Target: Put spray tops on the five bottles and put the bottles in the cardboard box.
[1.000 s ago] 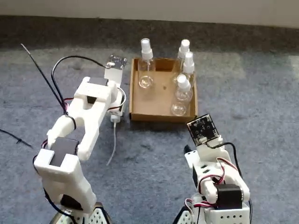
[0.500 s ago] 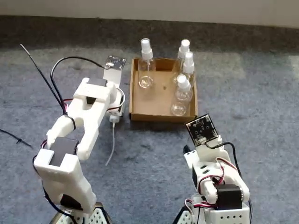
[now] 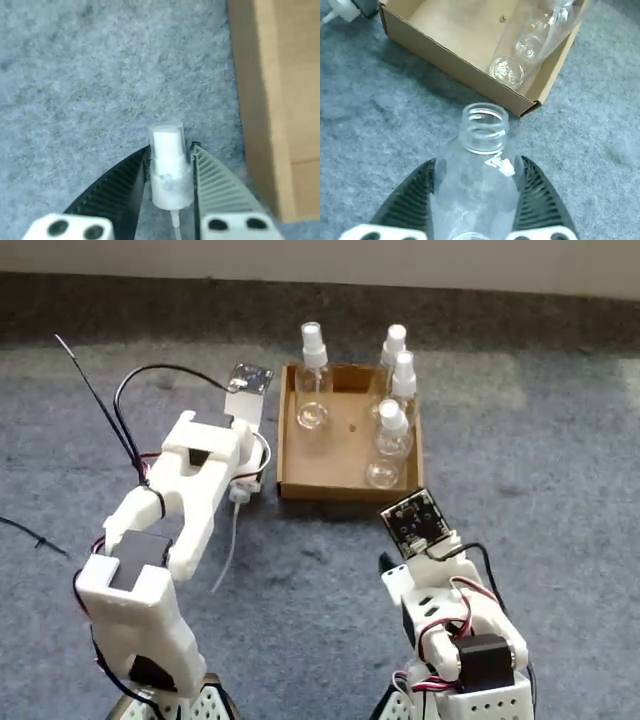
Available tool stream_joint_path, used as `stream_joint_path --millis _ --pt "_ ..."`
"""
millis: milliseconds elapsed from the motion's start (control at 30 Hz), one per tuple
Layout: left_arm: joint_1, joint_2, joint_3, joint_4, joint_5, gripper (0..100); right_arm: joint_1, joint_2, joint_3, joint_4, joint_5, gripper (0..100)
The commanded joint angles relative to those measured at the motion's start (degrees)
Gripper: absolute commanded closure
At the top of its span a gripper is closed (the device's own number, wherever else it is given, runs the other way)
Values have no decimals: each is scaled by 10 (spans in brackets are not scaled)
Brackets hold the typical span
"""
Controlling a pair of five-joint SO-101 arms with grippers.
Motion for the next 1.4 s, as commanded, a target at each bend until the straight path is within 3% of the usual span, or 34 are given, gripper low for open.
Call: stream_joint_path --millis 0,267,433,667,833,1067,1300,1367 --pt "-31 -9 -37 53 4 964 -7 -3 -7 -51 -5 994" --pt "-121 -185 -83 165 1 989 -33 -1 -9 -141 -5 994" --pt "-108 -371 -83 212 4 987 -99 58 -19 -154 -41 994" --pt "-54 -625 -83 214 24 989 -182 264 -160 -177 -124 994" --pt "-29 -719 -78 136 44 990 -229 355 -233 -286 -136 994" --pt "-26 -724 -80 25 45 990 -316 381 -182 -307 -139 994" --pt "-22 -727 -83 -26 97 990 -327 296 -21 -551 -160 995" --pt "10 -724 -80 -27 99 990 -327 276 25 -576 -164 995"
